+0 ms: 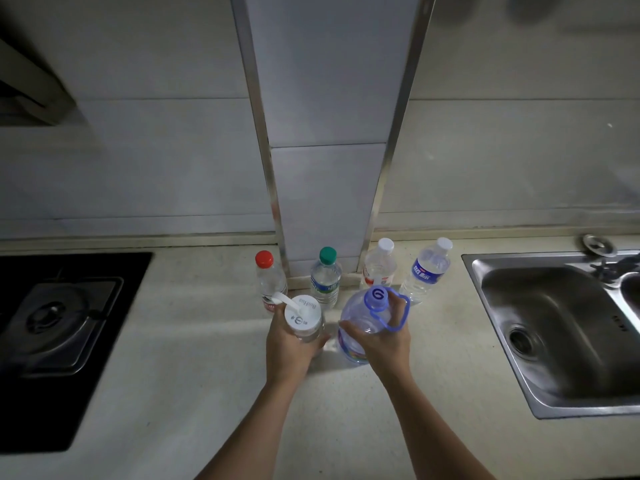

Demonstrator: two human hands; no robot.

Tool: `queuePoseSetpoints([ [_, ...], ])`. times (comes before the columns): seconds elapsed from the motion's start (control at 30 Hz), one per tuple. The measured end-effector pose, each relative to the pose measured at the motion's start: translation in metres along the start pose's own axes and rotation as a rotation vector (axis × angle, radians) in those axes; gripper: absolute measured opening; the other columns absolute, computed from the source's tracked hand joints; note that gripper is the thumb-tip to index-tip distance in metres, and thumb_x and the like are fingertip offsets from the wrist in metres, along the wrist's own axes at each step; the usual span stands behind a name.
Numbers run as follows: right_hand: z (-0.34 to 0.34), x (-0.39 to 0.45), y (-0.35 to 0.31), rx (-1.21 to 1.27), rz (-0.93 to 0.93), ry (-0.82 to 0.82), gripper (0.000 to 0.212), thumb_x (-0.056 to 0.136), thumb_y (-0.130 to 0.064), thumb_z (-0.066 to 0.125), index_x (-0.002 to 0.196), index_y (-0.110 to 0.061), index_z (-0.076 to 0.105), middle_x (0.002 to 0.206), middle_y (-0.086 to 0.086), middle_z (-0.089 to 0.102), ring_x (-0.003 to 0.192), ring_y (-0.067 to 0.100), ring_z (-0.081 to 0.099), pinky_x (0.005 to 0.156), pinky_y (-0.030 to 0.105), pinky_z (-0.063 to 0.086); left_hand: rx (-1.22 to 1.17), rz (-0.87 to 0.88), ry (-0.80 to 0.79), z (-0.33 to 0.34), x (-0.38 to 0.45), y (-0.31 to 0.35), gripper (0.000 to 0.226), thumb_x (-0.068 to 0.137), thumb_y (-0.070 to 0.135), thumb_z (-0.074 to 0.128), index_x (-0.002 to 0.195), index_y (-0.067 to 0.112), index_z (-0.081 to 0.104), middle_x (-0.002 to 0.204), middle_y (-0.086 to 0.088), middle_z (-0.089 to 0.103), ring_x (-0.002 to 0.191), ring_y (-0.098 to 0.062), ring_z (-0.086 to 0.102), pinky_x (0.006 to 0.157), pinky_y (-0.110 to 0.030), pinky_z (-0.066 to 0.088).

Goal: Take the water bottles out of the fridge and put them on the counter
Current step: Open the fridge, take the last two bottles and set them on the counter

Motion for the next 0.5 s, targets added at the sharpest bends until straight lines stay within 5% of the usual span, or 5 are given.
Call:
queuePoseSetpoints([
  [0.27,-0.019,0.002,-0.009,0.078,0.03,-0.11,0.112,0.055,-0.028,0.1,0.147,-0.026,0.036,0.138,-0.001,0.055,0.125,0.021,0.055,0.101,0.039,0.051,0.122,-0.019,-0.163,-0.021,0.002,0.01,0.101,0.059,0.029,0.097,0.143,0.016,0.043,0.131,-0.008,0.061,0.121,-0.027,0.058,0.102,-0.048,0.05],
  [0.5,-0.06,0.009,-0.064,0.137,-0.034,-0.091,0.118,0.058,-0.046,0.09,0.157,-0.03,0.026,0.154,0.008,0.042,0.136,0.025,0.046,0.108,0.048,0.047,0.521,-0.002,-0.294,-0.062,0.009,0.054,0.049,0.087,0.065,0.059,0.117,0.025,0.06,0.116,0.001,0.067,0.102,-0.02,0.062,0.08,-0.034,0.048],
])
Point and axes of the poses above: each hand's wrist, its own x-axis towards the middle knuckle, its own z-axis out of the palm, y = z × x, the point moved 1 cm from there along x, towards the middle knuckle
